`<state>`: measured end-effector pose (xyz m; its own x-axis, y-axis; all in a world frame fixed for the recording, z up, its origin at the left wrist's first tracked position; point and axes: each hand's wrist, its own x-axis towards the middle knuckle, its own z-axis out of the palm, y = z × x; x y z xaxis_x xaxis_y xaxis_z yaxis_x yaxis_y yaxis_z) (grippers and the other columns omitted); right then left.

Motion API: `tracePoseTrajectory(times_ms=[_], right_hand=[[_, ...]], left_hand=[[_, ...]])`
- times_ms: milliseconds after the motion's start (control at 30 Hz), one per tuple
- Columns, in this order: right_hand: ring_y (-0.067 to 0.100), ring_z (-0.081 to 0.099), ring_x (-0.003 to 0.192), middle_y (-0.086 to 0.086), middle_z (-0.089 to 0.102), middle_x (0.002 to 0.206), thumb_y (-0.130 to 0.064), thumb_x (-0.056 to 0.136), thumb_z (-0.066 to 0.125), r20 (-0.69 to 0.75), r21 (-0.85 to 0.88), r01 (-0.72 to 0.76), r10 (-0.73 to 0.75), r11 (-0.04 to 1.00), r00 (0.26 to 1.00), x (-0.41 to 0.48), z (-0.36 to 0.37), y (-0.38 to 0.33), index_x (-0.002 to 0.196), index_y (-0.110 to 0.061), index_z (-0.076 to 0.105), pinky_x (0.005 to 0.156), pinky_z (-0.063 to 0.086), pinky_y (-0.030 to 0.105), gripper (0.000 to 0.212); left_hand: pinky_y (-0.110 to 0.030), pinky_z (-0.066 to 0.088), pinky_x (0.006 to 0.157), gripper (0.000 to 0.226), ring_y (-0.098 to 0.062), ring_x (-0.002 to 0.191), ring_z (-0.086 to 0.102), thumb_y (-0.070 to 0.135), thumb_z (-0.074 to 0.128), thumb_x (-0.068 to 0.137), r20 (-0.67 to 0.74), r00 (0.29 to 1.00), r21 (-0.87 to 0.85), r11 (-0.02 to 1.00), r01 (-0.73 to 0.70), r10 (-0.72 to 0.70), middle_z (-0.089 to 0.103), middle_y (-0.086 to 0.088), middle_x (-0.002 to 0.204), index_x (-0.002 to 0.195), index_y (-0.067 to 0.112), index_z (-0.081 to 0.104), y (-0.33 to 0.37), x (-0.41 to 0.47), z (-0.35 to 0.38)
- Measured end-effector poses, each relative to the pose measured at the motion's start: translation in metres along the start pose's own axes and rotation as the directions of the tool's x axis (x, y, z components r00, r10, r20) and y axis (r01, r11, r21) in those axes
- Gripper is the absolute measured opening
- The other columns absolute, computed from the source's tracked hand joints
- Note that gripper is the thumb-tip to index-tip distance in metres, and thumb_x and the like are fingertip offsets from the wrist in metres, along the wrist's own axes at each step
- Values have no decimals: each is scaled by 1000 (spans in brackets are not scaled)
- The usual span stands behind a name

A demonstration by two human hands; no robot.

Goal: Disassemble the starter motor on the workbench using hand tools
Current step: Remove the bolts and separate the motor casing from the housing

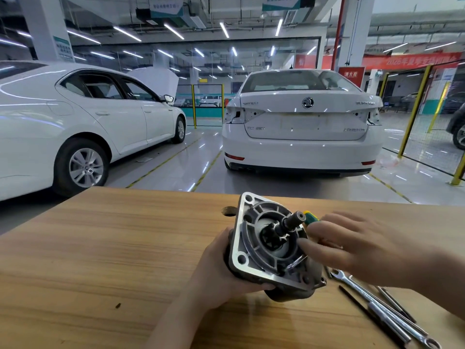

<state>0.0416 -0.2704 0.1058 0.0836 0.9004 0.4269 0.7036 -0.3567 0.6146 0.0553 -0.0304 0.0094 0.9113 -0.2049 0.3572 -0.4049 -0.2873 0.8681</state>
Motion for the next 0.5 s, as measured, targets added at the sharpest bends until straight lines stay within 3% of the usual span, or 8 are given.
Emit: tracePoseTrajectory(times_ms=[100, 167, 300, 500], right_hand=[[21, 48, 70, 5, 42, 94, -7, 98, 28, -81, -56, -22, 18, 998, 997, 4, -6, -1, 105, -11, 62, 64, 46, 30, 34], [22, 49, 59, 6, 52, 86, -12, 102, 23, -86, 17, -51, 52, 999, 995, 9, -10, -4, 92, -7, 73, 55, 47, 30, 52], [24, 52, 45, 10, 63, 64, -15, 102, 19, -64, 131, -99, 108, 986, 992, 23, -14, -7, 74, 1, 72, 42, 45, 27, 62], [24, 59, 54, 11, 67, 68, -10, 101, 25, -193, 112, -99, 120, 989, 974, 21, -7, -11, 78, 3, 73, 46, 48, 29, 55]], left_hand=[[-35, 55, 84, 76, -4, 100, 64, 49, 90, 39, -4, 1000, 1, 1000, 2, -2, 69, 14, 105, 106, 31, 60, 0, 0, 0], [-35, 55, 84, 75, -3, 100, 64, 49, 90, 39, -1, 1000, 5, 1000, -2, 2, 68, 14, 105, 106, 33, 60, 0, 1, 0], [-38, 55, 85, 76, -8, 101, 64, 47, 90, 41, 19, 1000, -5, 1000, -22, 22, 69, 9, 106, 108, 28, 59, 0, 2, -1], [-38, 57, 81, 72, -10, 97, 65, 52, 88, 40, 15, 999, -29, 999, -31, 32, 69, 7, 103, 103, 32, 60, -1, 0, -2]])
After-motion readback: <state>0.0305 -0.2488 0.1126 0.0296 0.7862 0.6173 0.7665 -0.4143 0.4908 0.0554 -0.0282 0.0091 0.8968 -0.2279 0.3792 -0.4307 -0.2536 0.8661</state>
